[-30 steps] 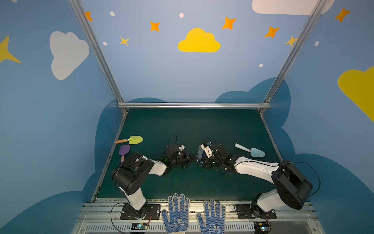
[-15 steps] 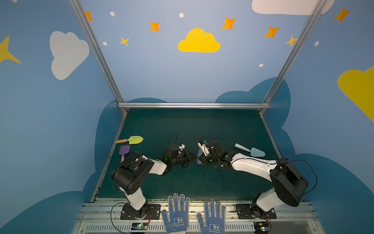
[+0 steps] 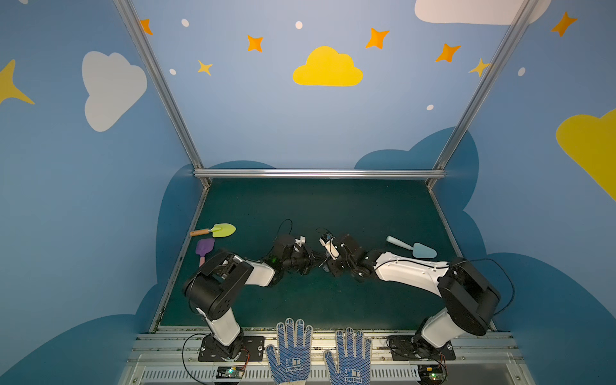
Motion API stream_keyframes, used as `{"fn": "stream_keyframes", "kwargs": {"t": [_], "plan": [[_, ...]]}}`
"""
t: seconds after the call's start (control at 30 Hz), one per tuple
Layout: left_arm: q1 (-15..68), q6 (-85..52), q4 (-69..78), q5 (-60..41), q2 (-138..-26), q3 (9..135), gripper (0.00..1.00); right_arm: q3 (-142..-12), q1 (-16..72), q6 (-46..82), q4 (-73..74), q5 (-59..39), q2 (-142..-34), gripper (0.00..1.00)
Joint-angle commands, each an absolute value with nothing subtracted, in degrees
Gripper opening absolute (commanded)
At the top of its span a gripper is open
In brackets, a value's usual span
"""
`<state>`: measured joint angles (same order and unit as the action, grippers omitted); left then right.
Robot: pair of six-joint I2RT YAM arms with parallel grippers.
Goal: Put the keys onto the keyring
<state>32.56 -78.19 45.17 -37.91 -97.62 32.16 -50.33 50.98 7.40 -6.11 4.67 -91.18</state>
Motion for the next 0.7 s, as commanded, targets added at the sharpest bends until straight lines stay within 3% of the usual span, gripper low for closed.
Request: {"fn": "stream_keyframes", "kwargs": {"t": [0.0, 0.17, 0.3, 0.67], "plan": [[32.8, -77.0, 44.4, -39.7, -97.1, 33.6, 0.04, -52.2, 51.5, 6.8, -6.7, 6.7, -90.5, 0.04], [32.0, -75.3, 41.1, -40.1, -96.4, 34.7, 0.06, -56.2, 51.4, 7.6, -16.5, 4.2, -88.8, 0.00], [30.7, -72.8, 37.4, -40.0, -93.7, 35.9, 0.28, -62.3, 50.2, 9.4, -26.9, 0.0, -89.0, 0.00], [29.4, -57.5, 11.0, -30.7, -74.7, 38.8, 0.50, -78.5, 44.9, 12.7, -48.5, -10.2, -91.9, 0.00]]}}
